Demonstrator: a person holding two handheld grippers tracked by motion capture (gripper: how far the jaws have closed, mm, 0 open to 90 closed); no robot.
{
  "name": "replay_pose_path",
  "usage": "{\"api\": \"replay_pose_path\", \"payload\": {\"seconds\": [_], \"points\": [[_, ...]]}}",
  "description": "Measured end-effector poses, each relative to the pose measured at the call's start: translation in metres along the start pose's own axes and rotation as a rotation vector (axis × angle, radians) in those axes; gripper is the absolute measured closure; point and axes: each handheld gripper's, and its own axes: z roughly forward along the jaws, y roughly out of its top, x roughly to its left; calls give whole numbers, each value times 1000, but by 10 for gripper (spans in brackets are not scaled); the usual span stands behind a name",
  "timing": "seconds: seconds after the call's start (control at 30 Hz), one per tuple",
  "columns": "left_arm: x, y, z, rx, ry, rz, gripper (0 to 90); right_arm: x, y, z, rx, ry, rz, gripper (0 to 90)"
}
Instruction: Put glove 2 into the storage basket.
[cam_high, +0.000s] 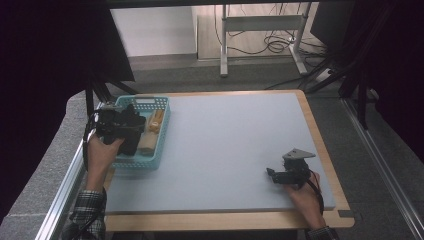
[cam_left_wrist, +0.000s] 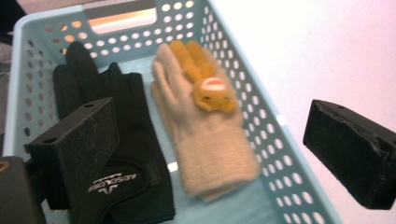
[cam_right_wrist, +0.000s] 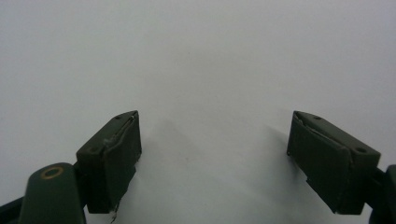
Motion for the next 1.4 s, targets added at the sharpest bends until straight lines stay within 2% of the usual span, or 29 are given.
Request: {"api": "replay_pose_path", "payload": {"seconds": [0.5,0.9,1.17,1.4], "points": [[-26,-5,1,-20,-55,51,38,0,0,0,0,1,0,172],[-49,-15,10,-24,-98,87,38,0,0,0,0,-1,-1,172],[-70,-18,16,-22,-111,133,36,0,0,0,0,0,-1,172],[-88,-21,22,-30,-153,159,33,0,0,0,0,0,-1,172]]}}
